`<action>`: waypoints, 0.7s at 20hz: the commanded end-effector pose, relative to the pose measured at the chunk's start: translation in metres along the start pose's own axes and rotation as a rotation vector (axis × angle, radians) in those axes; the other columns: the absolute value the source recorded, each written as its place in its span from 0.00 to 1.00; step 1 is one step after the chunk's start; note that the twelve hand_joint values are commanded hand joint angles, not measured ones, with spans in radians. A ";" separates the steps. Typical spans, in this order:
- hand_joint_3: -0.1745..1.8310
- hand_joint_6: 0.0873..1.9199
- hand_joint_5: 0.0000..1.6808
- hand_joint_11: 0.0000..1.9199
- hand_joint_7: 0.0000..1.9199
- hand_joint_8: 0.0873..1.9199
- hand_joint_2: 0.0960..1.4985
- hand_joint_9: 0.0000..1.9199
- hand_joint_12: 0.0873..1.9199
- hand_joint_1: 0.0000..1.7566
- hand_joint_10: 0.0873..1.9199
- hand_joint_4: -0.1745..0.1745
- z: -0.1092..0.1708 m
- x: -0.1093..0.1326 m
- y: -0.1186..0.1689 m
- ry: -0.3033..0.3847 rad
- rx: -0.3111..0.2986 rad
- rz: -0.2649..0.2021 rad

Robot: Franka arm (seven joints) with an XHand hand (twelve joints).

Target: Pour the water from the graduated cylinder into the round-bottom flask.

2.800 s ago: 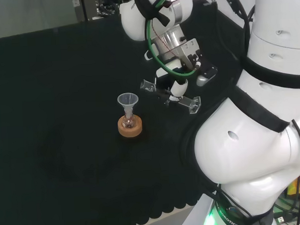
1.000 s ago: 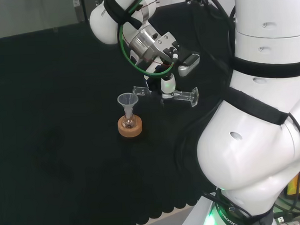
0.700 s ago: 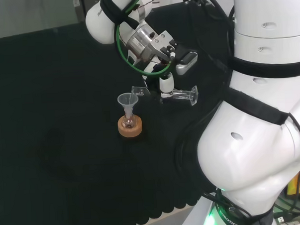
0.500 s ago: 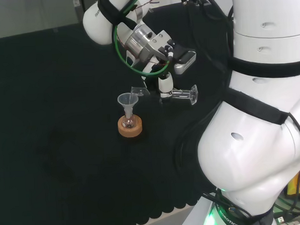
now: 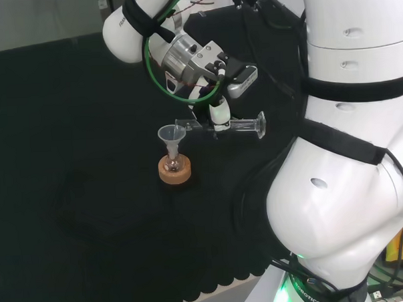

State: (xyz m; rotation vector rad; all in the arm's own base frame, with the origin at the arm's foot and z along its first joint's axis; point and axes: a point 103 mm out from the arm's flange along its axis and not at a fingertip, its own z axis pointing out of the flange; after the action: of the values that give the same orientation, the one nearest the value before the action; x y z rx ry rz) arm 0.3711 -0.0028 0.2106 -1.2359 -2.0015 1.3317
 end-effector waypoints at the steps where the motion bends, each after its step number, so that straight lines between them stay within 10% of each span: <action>1: 0.09 0.49 0.59 0.66 0.53 0.48 0.72 0.75 0.35 0.72 0.00 0.00 -0.004 0.000 -0.007 -0.006 0.007 0.011; 14: 0.09 0.49 0.59 0.66 0.53 0.48 0.72 0.75 0.35 0.72 0.00 0.00 -0.004 -0.001 -0.015 -0.013 0.025 0.038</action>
State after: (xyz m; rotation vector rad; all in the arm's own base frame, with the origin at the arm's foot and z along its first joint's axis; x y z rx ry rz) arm 0.3693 -0.0024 0.2252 -1.2595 -1.9770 1.3796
